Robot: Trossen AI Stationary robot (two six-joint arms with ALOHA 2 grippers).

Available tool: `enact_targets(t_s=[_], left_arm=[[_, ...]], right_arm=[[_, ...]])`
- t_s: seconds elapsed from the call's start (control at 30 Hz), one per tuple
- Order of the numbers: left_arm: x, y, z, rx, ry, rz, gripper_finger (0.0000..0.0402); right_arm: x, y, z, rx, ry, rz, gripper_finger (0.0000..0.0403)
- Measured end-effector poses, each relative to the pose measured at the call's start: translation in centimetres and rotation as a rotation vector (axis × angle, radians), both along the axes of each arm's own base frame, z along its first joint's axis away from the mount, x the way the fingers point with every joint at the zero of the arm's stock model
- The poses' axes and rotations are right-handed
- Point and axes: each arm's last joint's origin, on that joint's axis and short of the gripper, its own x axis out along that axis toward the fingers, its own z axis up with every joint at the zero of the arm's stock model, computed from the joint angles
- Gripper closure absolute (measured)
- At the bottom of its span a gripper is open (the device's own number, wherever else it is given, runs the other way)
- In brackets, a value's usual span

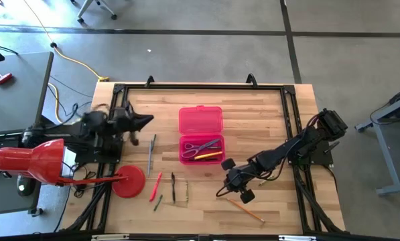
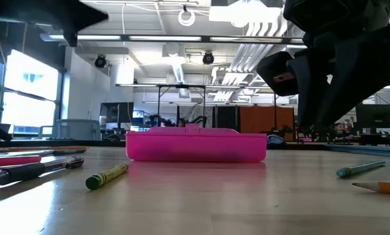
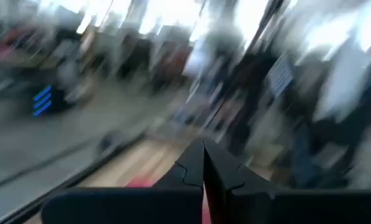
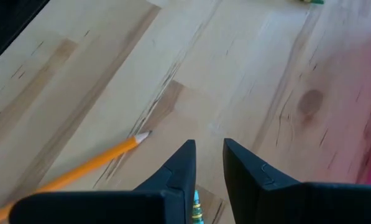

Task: Pick & place school supplies into a supply box
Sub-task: Put the top orange pencil into the pink supply box

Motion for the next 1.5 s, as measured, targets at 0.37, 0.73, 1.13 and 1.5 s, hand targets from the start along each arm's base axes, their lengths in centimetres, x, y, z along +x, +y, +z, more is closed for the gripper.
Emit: enact_targets(t_s=[0.37,0.73,1.13,1.5], left_arm=[[3.0,0.9,1.2,-0.084,0.723,0.349,0.0307],[2.5,3.4,-4.1,-0.441,1.087,0.706,0.0271],[2.6,9.0,-9.5,-0.599,1.039,0.650,0.0271],[2.1,10.1,-12.5,-0.650,1.055,0.647,0.0271]], right_arm=[[0.2,-0.2,0.1,-0.094,-0.053,-0.028,0.0345],[0.7,-1.2,0.2,-0.139,-0.089,0.011,0.0345],[1.8,-3.6,0.3,-0.117,-0.100,-0.068,0.0345],[2.2,-4.4,0.4,-0.076,-0.104,-0.074,0.0345]])
